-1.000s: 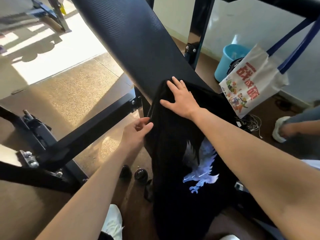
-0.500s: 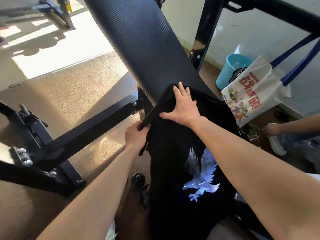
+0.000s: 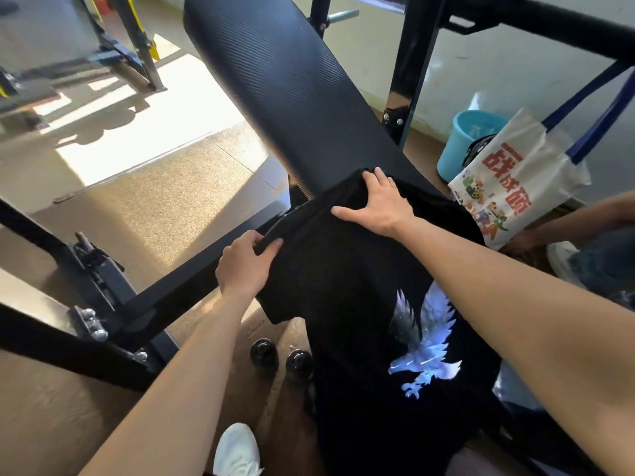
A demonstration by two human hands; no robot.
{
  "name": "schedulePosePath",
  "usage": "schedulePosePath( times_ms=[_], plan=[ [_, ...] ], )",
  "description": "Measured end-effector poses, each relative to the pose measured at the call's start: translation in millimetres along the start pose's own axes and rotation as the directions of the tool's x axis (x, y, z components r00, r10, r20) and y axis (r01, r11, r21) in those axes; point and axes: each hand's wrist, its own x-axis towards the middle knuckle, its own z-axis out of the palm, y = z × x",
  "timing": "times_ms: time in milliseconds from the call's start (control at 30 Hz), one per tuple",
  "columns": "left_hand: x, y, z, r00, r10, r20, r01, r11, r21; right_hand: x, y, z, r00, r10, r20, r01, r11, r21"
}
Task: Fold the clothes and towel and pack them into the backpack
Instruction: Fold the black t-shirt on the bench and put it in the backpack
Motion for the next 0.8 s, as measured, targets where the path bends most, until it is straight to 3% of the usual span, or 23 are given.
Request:
schedulePosePath(
  times_ms=[100, 200, 300, 400, 500, 567, 633, 733, 800],
  plan=[
    [-5, -6, -10, 0.999, -0.052, -0.009, 0.052, 0.999, 0.000, -1, 0, -3, 0.999, 0.040, -0.016, -0.041, 0.998, -0.051],
    [-6, -3, -12, 0.983, -0.174, 0.052, 0.180, 0.971, -0.159, -6, -1, -2, 0.992, 0.016, -0.126, -0.031, 0.992, -0.123],
    [-7, 15, -10, 0.916, -0.310, 0.254, 0.398, 0.783, -0.479, -22, 1, 3, 0.986, -0.030, -0.162, 0.038, 0.998, 0.046],
    [-13, 36, -4, 0.840, -0.323, 0.436, 0.536, 0.613, -0.580, -64, 9, 14, 0.980, -0.062, -0.191, 0.120, 0.942, 0.312],
    [-18, 53, 5, 0.810, -0.292, 0.508, 0.583, 0.490, -0.648, -122, 13, 30, 0.986, -0.093, -0.135, 0.152, 0.830, 0.536],
    [-25, 68, 10, 0.794, -0.244, 0.557, 0.606, 0.390, -0.693, -158, 8, 37, 0.991, -0.136, 0.008, 0.096, 0.738, 0.668],
    [-35, 85, 14, 0.772, -0.190, 0.607, 0.634, 0.291, -0.716, -175, 7, 48, 0.993, -0.110, 0.043, 0.038, 0.645, 0.763],
    [-47, 103, 24, 0.752, -0.136, 0.645, 0.660, 0.168, -0.733, -164, 13, 63, 0.985, 0.161, -0.054, -0.031, 0.486, 0.873],
    [-49, 107, 31, 0.756, -0.092, 0.649, 0.654, 0.148, -0.742, -148, 24, 68, 0.957, 0.290, -0.017, -0.091, 0.355, 0.931]
  ],
)
